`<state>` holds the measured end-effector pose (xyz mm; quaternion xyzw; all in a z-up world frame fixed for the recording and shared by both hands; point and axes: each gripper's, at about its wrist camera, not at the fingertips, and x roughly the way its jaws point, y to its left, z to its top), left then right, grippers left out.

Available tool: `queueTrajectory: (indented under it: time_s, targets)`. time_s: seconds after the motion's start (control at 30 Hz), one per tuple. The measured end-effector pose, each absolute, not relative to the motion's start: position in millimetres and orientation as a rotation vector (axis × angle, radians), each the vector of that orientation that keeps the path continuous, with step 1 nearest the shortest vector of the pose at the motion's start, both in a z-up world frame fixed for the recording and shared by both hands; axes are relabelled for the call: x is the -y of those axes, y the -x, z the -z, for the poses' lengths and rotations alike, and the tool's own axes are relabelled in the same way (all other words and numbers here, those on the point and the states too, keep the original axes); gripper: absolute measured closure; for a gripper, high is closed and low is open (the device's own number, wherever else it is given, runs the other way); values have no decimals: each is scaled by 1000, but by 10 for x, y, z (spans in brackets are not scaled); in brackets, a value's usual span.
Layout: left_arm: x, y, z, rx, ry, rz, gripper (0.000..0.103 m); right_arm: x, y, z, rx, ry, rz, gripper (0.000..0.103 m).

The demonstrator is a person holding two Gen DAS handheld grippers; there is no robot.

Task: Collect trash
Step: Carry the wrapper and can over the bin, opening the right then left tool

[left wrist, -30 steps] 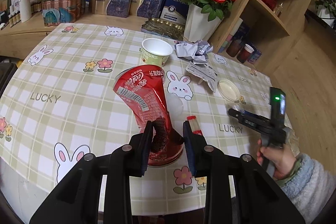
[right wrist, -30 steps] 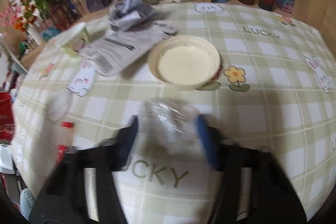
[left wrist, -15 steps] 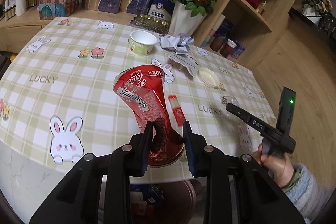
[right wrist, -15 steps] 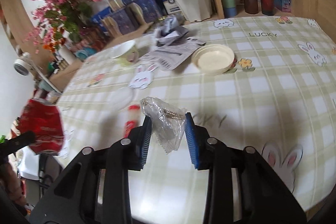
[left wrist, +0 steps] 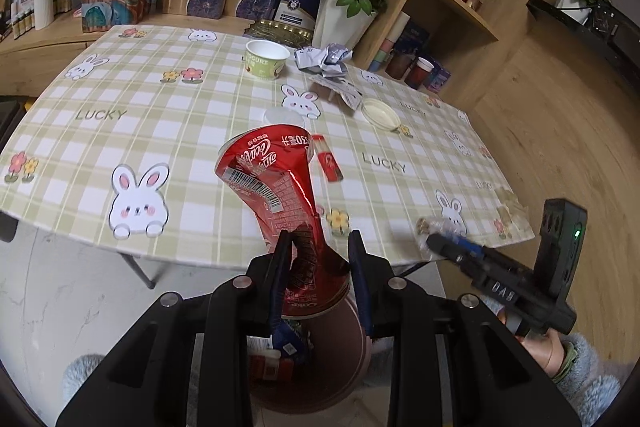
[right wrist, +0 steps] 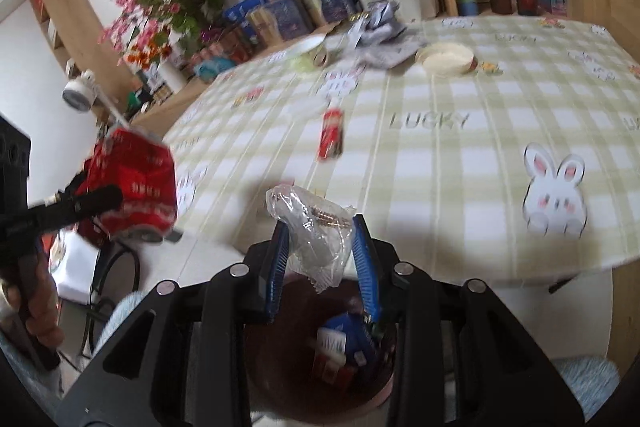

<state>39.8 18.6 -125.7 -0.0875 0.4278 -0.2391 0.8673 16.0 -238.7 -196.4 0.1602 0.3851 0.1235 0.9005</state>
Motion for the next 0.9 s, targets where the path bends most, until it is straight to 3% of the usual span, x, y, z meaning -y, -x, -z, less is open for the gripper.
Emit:
queueTrajectory:
  time_s: [0.27, 0.6, 0.9]
  targets:
    - [-325, -109, 1412, -929, 212, 485, 75, 2060, 110, 2340, -917, -308, -298, 69]
    - [-289, 119, 1486, -934, 176, 497, 75, 1870, 144, 2343, -949, -235, -293, 64]
    - [-277, 130, 1538, -948, 172, 492, 75, 1983, 226, 2078, -816, -195, -201, 13]
